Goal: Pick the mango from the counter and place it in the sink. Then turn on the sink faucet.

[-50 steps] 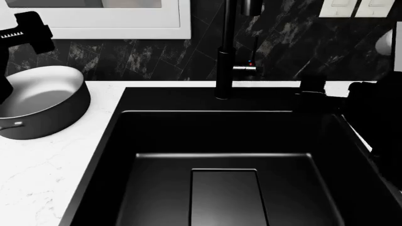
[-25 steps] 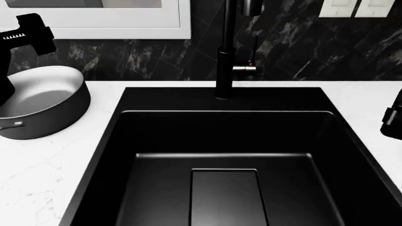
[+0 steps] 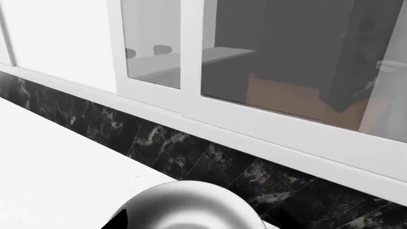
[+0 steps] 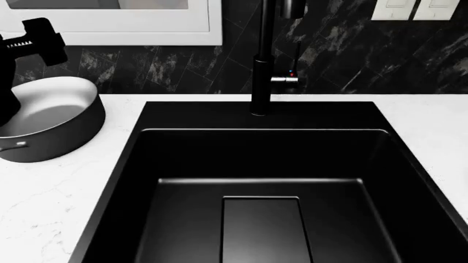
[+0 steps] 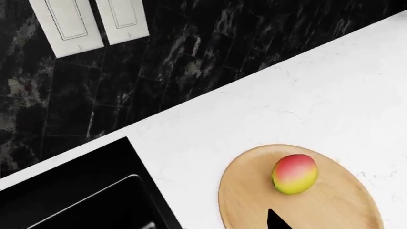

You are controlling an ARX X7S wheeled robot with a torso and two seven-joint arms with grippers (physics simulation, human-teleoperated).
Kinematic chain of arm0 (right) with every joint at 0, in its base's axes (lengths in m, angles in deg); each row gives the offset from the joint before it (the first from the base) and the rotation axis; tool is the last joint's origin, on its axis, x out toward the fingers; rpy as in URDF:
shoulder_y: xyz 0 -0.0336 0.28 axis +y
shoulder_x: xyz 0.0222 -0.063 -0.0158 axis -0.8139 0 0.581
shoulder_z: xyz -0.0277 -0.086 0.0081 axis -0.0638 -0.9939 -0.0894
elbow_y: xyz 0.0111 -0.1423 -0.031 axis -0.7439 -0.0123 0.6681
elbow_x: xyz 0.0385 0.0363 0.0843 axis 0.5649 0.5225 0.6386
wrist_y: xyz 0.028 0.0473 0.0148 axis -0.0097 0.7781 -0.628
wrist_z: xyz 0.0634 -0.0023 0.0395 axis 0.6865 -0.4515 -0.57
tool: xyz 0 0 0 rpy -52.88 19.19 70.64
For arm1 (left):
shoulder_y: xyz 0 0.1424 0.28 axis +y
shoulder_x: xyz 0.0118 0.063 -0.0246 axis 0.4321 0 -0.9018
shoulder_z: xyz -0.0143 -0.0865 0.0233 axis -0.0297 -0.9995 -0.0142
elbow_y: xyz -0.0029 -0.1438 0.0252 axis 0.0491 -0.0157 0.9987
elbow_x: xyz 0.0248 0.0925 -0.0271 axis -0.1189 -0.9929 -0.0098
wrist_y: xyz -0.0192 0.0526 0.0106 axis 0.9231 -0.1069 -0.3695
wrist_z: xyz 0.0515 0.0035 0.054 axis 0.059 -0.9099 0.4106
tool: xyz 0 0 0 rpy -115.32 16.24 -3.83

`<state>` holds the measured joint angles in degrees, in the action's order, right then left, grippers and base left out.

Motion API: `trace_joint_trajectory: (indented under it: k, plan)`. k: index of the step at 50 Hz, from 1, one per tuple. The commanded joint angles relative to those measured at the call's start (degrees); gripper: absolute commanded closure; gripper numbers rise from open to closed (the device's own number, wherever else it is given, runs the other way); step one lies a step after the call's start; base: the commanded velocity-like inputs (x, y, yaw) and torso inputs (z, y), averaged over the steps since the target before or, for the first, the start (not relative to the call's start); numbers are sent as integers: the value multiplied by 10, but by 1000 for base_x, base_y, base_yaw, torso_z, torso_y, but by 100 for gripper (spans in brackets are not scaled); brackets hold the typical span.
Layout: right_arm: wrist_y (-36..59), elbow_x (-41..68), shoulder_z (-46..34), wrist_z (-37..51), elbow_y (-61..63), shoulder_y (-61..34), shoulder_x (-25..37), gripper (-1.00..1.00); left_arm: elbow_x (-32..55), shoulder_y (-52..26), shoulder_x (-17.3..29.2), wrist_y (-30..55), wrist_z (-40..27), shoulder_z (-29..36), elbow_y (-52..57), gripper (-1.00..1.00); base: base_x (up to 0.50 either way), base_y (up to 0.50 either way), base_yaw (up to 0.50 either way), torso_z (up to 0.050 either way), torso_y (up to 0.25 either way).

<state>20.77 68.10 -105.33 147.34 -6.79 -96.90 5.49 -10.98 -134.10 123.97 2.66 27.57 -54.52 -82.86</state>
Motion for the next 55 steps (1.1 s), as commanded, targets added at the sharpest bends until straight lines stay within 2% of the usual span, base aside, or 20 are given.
trace_joint_trajectory:
  k: [1, 2, 7, 10, 12, 13, 16, 23, 39, 40, 41, 42, 45, 47, 49, 50, 51, 52, 55]
  plan:
    - [-6, -69, -2, 0, -16, 14, 8, -100, 1, 4, 1, -2, -1, 0, 1, -100, 0, 0, 0, 0, 0]
    - [24, -89, 5, 37, -18, 7, 8, -100, 1, 4, 1, -2, -1, 0, 1, -100, 0, 0, 0, 0, 0]
    - [5, -96, -4, 50, -28, 21, 8, -100, 1, 6, 4, -4, 1, -1, 0, -100, 0, 0, 0, 0, 0]
    - [-15, -103, -9, 38, -32, 27, 8, -100, -3, 6, 5, -8, 5, 2, -4, -100, 0, 0, 0, 0, 0]
    - [6, -92, -12, 27, -34, 32, 8, -100, -4, 6, 5, -9, 6, 2, -5, -100, 0, 0, 0, 0, 0]
    - [-25, -108, -11, 39, -32, 31, 8, -100, -3, 4, 5, -9, 6, 1, -6, -100, 0, 0, 0, 0, 0]
    - [-22, -132, -8, 21, -26, 31, 8, -100, -2, 5, 5, -8, 6, 2, -5, -100, 0, 0, 0, 0, 0]
    - [-61, -122, -19, -4, -26, 47, 8, -100, 0, 10, 6, -10, 5, 0, -2, -100, 0, 0, 0, 0, 0]
    - [-102, -147, -58, -8, -66, 96, 8, -100, 0, 14, 8, -15, 9, 0, -5, -100, 0, 0, 0, 0, 0]
    - [-16, -163, 28, 63, -85, 182, -78, -100, 0, 14, 8, -15, 9, 0, -5, -100, 0, 0, 0, 0, 0]
    - [70, -198, 114, 4, -75, 267, -131, -100, 0, 14, 8, -16, 10, 0, -6, -100, 0, 0, 0, 0, 0]
    - [101, -164, 200, 35, -63, 353, -131, -100, 0, 14, 8, -16, 10, 1, -6, -100, 0, 0, 0, 0, 0]
    - [103, -162, 458, 37, -63, 593, -133, -100, 0, 14, 8, -16, 10, 1, -6, -100, 0, 0, 0, 0, 0]
    - [103, -162, 603, 36, -63, 594, -132, -100, 0, 14, 8, -16, 10, 1, -6, -100, 0, 0, 0, 0, 0]
    - [102, -162, 603, 36, -62, 595, -132, -100, 0, 14, 8, -16, 9, 1, -6, -100, 0, 0, 0, 0, 0]
    - [157, -167, 670, 46, -69, 621, -176, -100, 4, 16, 10, -15, 7, -3, -3, -100, 0, 0, 0, 0, 0]
    - [162, -167, 677, 46, -69, 624, -178, -100, 4, 16, 10, -15, 6, -4, -2, -100, 0, 0, 0, 0, 0]
    - [200, -180, 717, 34, -77, 646, -213, -100, 6, 20, 12, -15, 6, -7, -1, -100, 0, 0, 0, 0, 0]
    - [201, -180, 721, 33, -77, 650, -214, -100, 6, 20, 12, -15, 6, -6, -1, -100, 0, 0, 0, 0, 0]
